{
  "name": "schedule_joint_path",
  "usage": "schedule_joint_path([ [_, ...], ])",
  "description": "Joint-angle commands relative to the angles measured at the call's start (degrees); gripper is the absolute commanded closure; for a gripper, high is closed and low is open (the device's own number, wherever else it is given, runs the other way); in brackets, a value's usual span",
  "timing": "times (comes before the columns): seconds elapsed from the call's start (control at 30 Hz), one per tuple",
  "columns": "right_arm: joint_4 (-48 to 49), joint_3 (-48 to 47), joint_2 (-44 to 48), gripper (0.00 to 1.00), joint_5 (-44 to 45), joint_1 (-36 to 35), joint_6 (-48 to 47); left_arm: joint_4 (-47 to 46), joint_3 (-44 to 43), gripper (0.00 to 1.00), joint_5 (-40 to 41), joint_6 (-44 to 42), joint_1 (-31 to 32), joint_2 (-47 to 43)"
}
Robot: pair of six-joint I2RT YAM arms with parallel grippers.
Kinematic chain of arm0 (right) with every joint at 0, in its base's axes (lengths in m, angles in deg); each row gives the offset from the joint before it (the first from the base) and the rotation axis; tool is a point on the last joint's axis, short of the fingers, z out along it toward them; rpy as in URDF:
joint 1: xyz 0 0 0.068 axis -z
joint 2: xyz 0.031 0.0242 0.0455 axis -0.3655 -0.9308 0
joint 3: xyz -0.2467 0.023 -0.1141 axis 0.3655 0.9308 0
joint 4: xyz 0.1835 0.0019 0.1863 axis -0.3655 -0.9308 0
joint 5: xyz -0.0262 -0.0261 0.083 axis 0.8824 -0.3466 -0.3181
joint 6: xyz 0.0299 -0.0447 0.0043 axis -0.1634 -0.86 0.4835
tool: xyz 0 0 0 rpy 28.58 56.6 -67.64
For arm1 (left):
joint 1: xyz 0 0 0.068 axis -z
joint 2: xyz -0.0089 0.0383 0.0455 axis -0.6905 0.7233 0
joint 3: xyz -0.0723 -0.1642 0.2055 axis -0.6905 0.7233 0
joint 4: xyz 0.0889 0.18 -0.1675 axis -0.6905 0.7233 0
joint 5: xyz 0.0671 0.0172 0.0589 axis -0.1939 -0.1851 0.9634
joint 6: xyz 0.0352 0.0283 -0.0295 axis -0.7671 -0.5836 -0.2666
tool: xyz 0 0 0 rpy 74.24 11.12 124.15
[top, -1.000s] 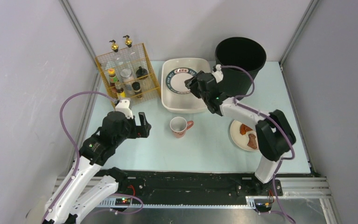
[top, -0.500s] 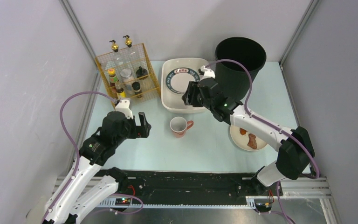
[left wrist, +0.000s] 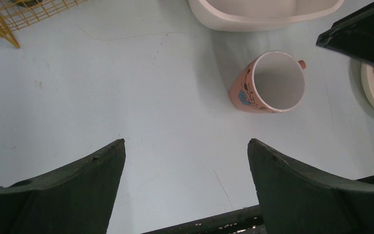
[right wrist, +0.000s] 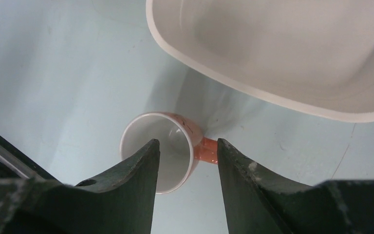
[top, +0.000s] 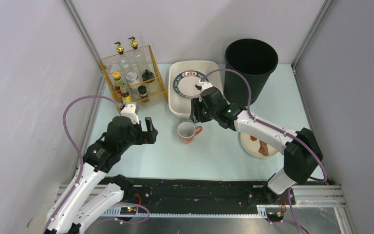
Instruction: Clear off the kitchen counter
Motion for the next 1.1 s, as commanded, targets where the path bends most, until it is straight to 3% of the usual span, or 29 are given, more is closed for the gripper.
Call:
schedule_joint_path([
  [0.0,-1.30,-0.56,-2.51,0.49,-0.76,-1.69,-2.08,-0.50,0.10,0.02,1.22,0.37,0.18,-0.15],
  [0.43,-2.64,-3.85,-8.76,0.51,4.29,-5.09,-4.04,-0.32,0.10,0.02,2.81,0.51,0.19,-2.46],
  [0.63,-3.20,-5.63,-11.86,0.57,6.64,-5.96,-5.00,-0.36,0.06,0.02,2.48,0.48,0.18,-2.05],
  [0.8,-3.55,-6.49,-12.94,0.72,7.75,-6.44,-5.73,-0.34,0.07,0.02,2.37,0.39,0.22,-1.98],
  [0.9,-3.91,-7.04,-13.22,0.92,8.66,-6.43,-6.01,-0.33,0.05,0.02,2.43,0.42,0.14,-1.95],
  [0.97,-4.13,-7.06,-12.60,1.00,9.08,-6.62,-5.91,-0.38,0.08,0.02,2.42,0.43,0.18,-2.00],
  [1.07,-4.44,-7.03,-10.67,1.00,9.40,-7.06,-5.81,-0.40,0.01,0.02,2.33,0.39,0.14,-1.86],
])
